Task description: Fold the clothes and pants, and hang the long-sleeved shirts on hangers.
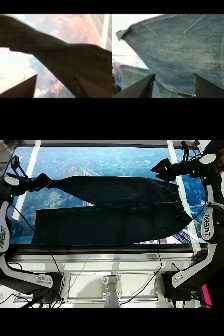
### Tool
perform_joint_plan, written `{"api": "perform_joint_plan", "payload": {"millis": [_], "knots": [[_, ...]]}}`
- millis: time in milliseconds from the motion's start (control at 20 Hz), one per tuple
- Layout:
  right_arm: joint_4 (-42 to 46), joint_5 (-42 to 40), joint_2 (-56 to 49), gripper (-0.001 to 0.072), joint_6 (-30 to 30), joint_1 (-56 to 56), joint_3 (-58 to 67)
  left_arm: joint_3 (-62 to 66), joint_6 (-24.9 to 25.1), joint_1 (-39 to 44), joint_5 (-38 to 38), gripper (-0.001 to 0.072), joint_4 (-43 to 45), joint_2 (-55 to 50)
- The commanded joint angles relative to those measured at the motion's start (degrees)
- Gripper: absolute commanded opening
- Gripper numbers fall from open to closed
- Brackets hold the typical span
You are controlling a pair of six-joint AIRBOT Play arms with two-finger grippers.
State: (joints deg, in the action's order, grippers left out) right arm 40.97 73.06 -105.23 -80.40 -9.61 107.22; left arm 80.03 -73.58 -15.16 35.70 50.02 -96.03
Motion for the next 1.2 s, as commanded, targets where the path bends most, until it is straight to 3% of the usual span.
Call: {"api": "perform_joint_plan", "payload": {"millis": [0, 50, 650, 750, 850, 1000, 1150], "knots": [[0.8, -1.1, 0.0, 0.0553, -0.3, 0.4, 0.0, 0.0, -3.6, -0.3, -3.2, 0.0603, -7.5, -4.8], [0.8, -1.1, 0.0, 0.0553, -0.3, 0.3, 0.0, 0.0, -3.6, -0.3, -4.3, 0.0641, -9.9, -5.7], [0.8, -1.1, 0.0, 0.0552, -0.3, 0.4, 0.0, 0.0, -3.6, 0.0, -18.7, 0.0625, -10.9, -9.1], [0.8, -1.1, 0.0, 0.0552, -0.3, 0.4, 0.0, 0.0, -3.6, 0.6, -20.6, 0.0487, -11.6, -9.4], [0.8, -1.1, 0.0, 0.0552, -0.3, 0.4, 0.0, 0.0, -3.6, 1.5, -23.5, 0.0438, -11.6, -9.9], [0.8, -1.1, 0.0, 0.0552, -0.3, 0.4, 0.0, 0.0, -3.6, 2.6, -26.3, 0.0077, -11.6, -11.0], [0.8, -1.1, 0.0, 0.0552, -0.3, 0.3, 0.0, 0.1, -3.6, 3.1, -29.2, 0.0018, -11.5, -11.9]]}}
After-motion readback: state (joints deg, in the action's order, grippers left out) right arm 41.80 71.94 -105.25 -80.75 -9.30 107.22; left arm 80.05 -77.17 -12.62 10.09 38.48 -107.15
